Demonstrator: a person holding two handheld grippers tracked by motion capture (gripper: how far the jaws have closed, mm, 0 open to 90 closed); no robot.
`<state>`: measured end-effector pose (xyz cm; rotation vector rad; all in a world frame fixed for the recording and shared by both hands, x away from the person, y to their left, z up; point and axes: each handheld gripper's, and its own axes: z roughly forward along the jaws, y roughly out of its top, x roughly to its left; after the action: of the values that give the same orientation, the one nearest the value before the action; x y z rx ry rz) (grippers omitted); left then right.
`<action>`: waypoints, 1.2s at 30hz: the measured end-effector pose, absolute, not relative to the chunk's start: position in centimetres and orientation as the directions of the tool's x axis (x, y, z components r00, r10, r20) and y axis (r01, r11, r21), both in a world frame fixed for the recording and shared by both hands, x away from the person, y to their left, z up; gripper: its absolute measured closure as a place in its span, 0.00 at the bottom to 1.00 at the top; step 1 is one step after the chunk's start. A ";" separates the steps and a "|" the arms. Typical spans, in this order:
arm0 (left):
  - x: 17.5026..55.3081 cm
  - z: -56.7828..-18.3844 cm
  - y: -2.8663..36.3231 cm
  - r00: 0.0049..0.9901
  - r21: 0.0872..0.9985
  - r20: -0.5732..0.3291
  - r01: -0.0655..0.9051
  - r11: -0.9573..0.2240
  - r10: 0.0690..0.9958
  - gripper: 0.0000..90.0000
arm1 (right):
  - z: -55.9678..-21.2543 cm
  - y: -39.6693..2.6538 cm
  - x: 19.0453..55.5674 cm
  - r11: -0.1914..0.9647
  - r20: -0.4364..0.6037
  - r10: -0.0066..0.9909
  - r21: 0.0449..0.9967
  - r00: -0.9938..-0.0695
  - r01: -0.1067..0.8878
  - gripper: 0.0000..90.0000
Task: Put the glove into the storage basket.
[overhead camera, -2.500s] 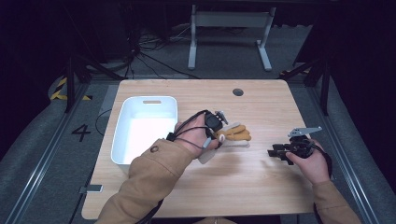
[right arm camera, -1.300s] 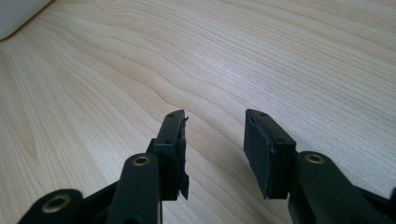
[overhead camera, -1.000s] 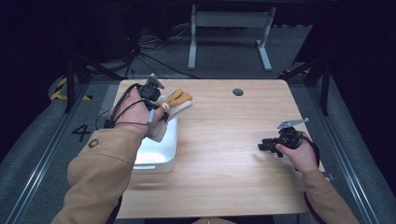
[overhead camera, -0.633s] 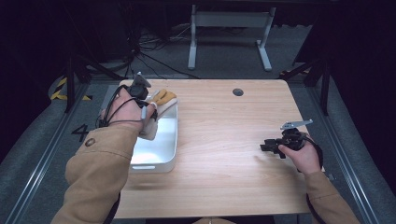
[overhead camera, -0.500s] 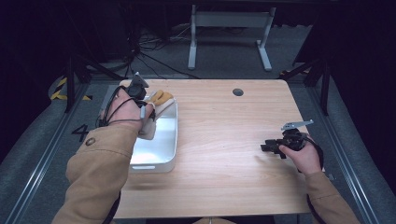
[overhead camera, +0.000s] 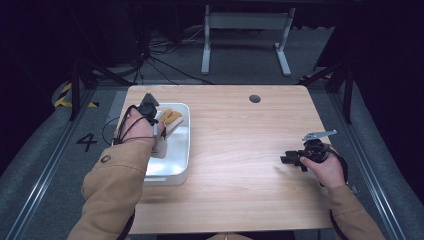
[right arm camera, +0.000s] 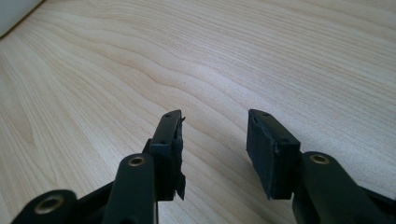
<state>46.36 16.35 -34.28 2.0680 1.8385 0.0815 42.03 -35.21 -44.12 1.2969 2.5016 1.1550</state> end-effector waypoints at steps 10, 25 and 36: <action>47.0 -37.1 15.9 0.119 0.275 -0.203 0.960 -0.060 0.972 0.73 | -44.2 -35.2 42.0 0.349 0.243 0.739 0.661 -0.629 0.665 0.62; 48.0 -40.0 15.4 0.108 0.219 -0.207 0.974 -0.061 0.972 0.73 | -44.6 -35.4 42.0 0.350 0.246 0.743 0.650 -0.623 0.674 0.62; 48.5 -41.5 15.7 0.099 0.175 -0.222 0.983 -0.061 0.970 0.71 | -44.6 -35.7 41.9 0.343 0.247 0.747 0.652 -0.617 0.676 0.61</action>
<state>48.47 15.65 -41.53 2.1023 1.9368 -0.0654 41.94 -35.66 -44.64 1.3265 2.4953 1.1387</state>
